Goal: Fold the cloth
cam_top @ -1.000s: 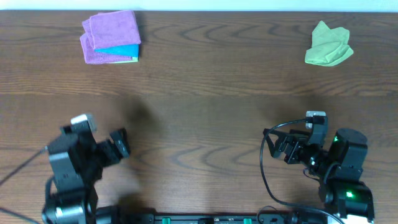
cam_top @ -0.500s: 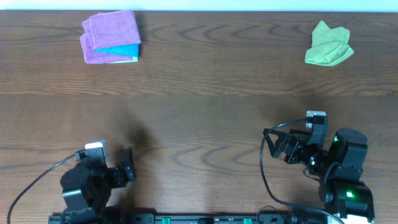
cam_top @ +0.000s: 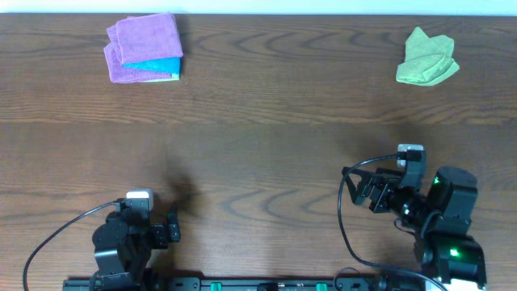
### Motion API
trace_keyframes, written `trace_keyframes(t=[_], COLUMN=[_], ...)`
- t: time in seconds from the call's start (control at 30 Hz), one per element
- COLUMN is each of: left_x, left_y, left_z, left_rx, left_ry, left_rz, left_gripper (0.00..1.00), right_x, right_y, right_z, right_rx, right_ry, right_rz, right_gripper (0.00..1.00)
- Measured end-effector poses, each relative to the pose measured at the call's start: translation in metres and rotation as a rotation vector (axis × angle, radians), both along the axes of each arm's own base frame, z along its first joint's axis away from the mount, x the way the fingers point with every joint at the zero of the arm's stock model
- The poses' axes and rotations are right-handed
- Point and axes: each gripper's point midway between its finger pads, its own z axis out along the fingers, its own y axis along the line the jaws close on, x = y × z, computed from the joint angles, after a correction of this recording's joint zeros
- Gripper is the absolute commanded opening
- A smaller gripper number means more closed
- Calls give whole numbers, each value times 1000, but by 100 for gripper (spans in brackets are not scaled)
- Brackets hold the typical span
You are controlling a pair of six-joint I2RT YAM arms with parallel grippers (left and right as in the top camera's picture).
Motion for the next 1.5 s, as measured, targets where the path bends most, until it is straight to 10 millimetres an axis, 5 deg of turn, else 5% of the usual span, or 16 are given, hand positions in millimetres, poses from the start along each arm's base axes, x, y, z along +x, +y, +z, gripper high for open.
trace_keyframes(t=[0.17, 1.27, 1.5], left_x=[-1, 0, 0], left_y=[1, 6, 5], left_z=[-16, -16, -16], left_rx=[2, 17, 17], left_ry=[27, 23, 23], left_rz=[6, 27, 26], left_gripper=[95, 95, 95], right_x=[0, -5, -15], right_y=[0, -1, -16], right_z=[0, -4, -6], right_rx=[0, -2, -119], right_ry=[0, 26, -37], right_rz=[0, -7, -72], right_gripper=[99, 99, 99])
